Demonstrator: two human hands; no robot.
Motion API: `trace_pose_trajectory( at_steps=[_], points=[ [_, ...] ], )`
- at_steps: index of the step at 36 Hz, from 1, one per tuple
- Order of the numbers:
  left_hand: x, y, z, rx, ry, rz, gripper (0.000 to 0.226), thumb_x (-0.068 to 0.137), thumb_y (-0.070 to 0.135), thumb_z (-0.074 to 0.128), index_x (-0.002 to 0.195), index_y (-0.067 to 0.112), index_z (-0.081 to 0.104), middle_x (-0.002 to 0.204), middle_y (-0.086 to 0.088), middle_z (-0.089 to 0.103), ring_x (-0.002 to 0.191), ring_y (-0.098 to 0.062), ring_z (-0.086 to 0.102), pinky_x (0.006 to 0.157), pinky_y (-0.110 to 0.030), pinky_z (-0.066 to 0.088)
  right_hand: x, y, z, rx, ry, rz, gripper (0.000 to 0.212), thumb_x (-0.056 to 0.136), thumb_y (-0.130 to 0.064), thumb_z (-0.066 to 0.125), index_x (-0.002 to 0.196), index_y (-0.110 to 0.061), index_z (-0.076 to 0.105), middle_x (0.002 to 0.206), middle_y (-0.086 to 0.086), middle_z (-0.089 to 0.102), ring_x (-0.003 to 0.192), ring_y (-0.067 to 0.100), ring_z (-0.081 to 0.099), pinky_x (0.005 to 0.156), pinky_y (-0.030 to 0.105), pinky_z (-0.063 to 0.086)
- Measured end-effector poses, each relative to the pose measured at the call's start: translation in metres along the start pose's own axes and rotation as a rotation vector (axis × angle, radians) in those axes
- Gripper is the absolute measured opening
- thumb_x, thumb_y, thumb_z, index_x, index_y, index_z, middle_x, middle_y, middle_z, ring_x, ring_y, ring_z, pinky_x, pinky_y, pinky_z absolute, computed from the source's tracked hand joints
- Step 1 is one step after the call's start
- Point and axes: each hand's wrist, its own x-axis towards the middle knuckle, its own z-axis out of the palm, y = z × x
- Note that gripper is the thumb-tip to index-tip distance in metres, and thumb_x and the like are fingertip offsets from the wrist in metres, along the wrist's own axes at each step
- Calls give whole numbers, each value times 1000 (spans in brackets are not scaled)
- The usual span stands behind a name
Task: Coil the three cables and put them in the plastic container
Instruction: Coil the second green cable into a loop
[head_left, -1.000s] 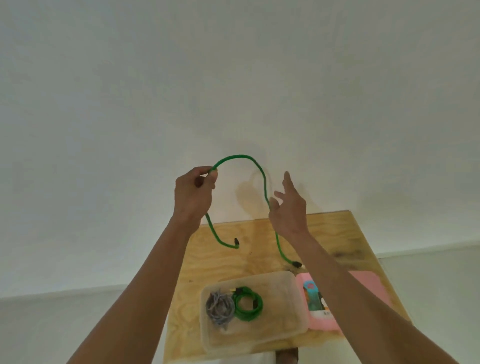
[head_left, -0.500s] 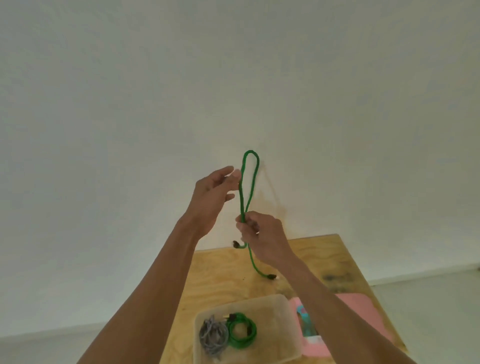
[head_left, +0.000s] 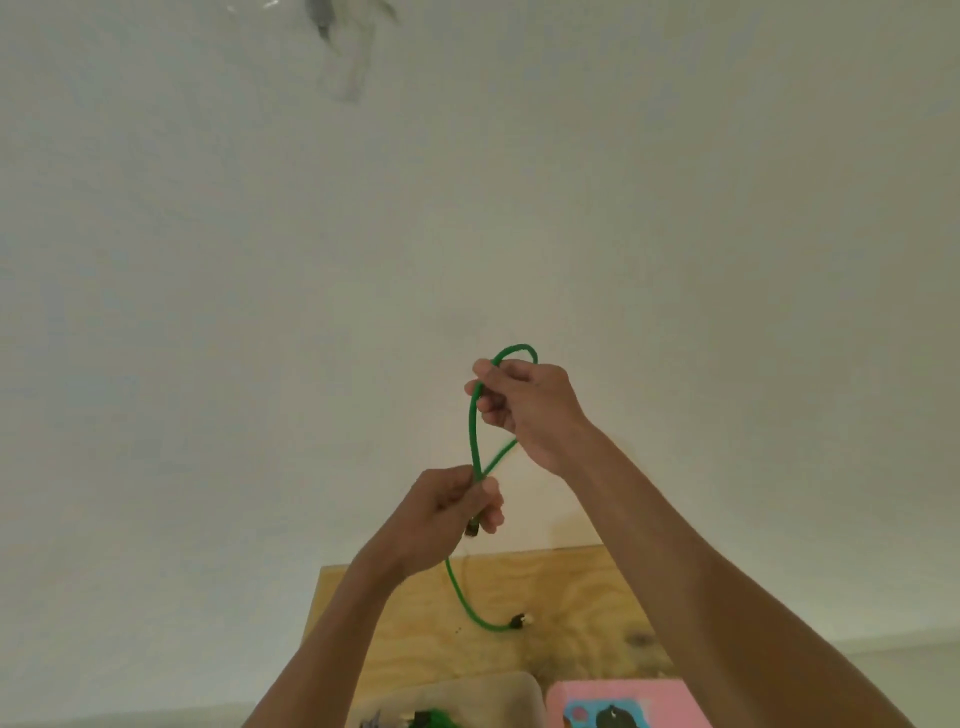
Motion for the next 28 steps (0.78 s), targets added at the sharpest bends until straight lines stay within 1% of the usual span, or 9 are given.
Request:
trace_pose_trajectory(
  at_steps=[4, 7, 13, 16, 19, 23, 25, 27, 28],
  points=[
    [6, 24, 8, -235, 47, 21, 29, 103, 24, 50, 96, 1, 67, 69, -9, 56, 61, -23, 50, 69, -41, 50, 11, -5, -4, -108, 117, 39, 32, 86, -35, 76, 86, -3, 70, 74, 9, 74, 56, 15, 66, 57, 26, 55],
    [13, 39, 13, -407, 165, 4, 29, 103, 24, 47, 97, 1, 64, 63, -4, 45, 53, -18, 39, 57, -35, 42, 16, 6, -9, -278, 235, -10, 43, 80, -42, 80, 100, -10, 60, 82, 9, 74, 57, 15, 70, 59, 30, 61],
    [23, 66, 9, -544, 197, -29, 34, 105, 24, 46, 108, -2, 68, 63, -3, 38, 54, -14, 30, 51, -25, 32, 19, 26, -16, -346, -36, -233, 53, 94, -1, 61, 129, -40, 58, 112, 2, 55, 68, 7, 61, 59, 27, 51],
    [23, 76, 8, -594, 110, -28, 31, 104, 17, 47, 113, -4, 68, 64, -2, 41, 54, -13, 34, 53, -25, 34, 22, 24, -16, -159, -154, -209, 38, 95, -3, 54, 125, -21, 68, 104, 10, 49, 68, 16, 53, 58, 24, 45],
    [27, 83, 12, -650, 82, -8, 29, 104, 14, 44, 111, -6, 64, 67, -6, 52, 54, -15, 44, 55, -26, 40, 23, 27, -22, -434, -190, -439, 28, 94, -10, 56, 118, -11, 71, 68, 2, 56, 53, 15, 52, 50, 24, 46],
    [36, 92, 16, -750, 145, 49, 25, 105, 14, 42, 104, -2, 61, 70, -10, 62, 57, -18, 55, 59, -28, 52, 20, 22, -16, -467, -219, -554, 36, 84, -23, 62, 71, 11, 61, 39, -2, 34, 29, 9, 33, 35, 16, 25],
    [41, 98, 16, -807, 195, 61, 23, 105, 14, 43, 103, -1, 60, 72, -10, 63, 56, -16, 56, 60, -27, 54, 19, 24, -9, -497, -206, -483, 29, 84, -18, 60, 58, -7, 64, 41, -2, 46, 33, 8, 45, 37, 18, 39],
    [47, 102, 12, -855, 259, 66, 22, 104, 15, 46, 106, -2, 61, 71, -8, 62, 54, -14, 55, 61, -26, 53, 12, 28, 1, -558, -144, -459, 17, 86, -9, 60, 75, -18, 69, 62, -3, 63, 58, 3, 66, 54, 16, 52],
    [51, 103, 9, -863, 291, 72, 23, 104, 16, 47, 108, -2, 62, 71, -6, 60, 54, -13, 52, 61, -26, 50, 11, 36, 1, -652, -97, -486, 26, 89, -3, 57, 85, -27, 64, 75, -10, 63, 68, -9, 65, 61, 8, 50]
  ],
)
